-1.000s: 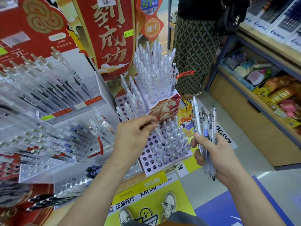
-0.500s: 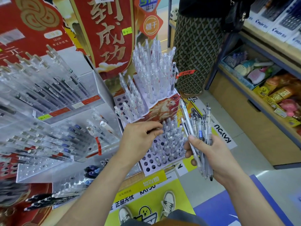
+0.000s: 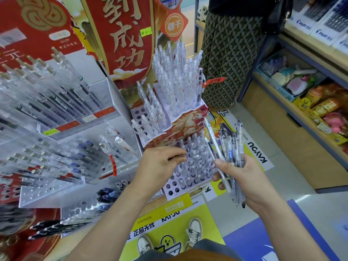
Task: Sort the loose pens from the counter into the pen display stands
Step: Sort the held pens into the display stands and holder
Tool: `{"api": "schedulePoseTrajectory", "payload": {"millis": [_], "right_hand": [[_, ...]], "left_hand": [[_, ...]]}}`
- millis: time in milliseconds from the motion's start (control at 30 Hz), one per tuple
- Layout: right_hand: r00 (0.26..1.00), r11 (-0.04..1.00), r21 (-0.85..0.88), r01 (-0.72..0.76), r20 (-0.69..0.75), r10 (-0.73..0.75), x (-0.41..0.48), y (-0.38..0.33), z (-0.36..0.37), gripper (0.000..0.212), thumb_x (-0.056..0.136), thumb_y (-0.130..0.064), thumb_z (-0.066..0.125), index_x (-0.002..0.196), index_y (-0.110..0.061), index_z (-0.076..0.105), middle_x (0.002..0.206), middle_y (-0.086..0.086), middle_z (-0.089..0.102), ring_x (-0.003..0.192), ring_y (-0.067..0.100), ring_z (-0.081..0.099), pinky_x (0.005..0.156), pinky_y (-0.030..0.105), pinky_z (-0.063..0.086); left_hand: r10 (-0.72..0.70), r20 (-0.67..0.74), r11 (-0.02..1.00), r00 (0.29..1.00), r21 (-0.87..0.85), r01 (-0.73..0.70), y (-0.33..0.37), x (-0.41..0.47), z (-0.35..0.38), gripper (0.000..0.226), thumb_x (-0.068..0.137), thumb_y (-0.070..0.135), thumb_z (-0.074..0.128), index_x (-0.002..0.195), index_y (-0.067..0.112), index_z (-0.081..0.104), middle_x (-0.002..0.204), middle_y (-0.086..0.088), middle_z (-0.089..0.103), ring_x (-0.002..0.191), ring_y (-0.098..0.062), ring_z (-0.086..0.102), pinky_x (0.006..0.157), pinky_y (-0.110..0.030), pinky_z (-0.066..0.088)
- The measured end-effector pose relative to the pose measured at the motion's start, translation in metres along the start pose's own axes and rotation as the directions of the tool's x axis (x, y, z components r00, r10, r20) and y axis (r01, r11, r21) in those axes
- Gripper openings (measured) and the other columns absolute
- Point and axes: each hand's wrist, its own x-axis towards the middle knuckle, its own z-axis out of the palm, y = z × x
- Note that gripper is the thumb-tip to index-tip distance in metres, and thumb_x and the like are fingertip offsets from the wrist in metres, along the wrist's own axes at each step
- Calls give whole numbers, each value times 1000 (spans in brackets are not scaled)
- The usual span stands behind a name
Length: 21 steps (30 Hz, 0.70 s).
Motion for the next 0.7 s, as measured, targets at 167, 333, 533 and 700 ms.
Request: {"api": "schedulePoseTrajectory", "payload": {"millis": [167, 333, 533, 700], "right_hand": [[1000, 999, 42, 8, -4, -7, -3, 0, 0, 31, 74, -14, 70, 100, 0, 61, 67, 8, 67, 58, 24, 66, 47, 30, 51], [1000, 997, 76, 12, -27, -10, -4, 2, -3, 36, 71, -13, 70, 102, 0, 61, 69, 11, 69, 60, 24, 68, 47, 30, 51], [1000, 988, 155, 0, -15, 2, -9, 3, -3, 37, 69, -11, 71, 102, 2, 60, 66, 11, 67, 57, 22, 67, 44, 28, 51], [1000, 972, 234, -17, 11, 15, -12, 7, 2, 38, 69, -10, 70, 104, 1, 60, 70, 12, 65, 58, 23, 67, 44, 27, 50]], "left_hand": [[62, 76, 992, 995, 106, -70, -8, 4, 10, 18, 82, 10, 67, 98, 8, 76, 92, -1, 75, 96, -7, 60, 83, -16, 47], [65, 131, 986, 989, 147, -84, -9, 10, 13, 18, 84, 8, 69, 99, 12, 76, 95, 1, 73, 89, -13, 66, 82, -19, 48], [68, 158, 965, 985, 241, -105, 4, 18, 15, 14, 77, 12, 77, 91, 12, 76, 84, -2, 73, 80, -21, 68, 73, -31, 55], [-86, 277, 938, 957, 347, -17, 14, 31, 6, 20, 92, 18, 62, 108, 20, 73, 103, 4, 73, 100, -14, 65, 88, -29, 49]]}}
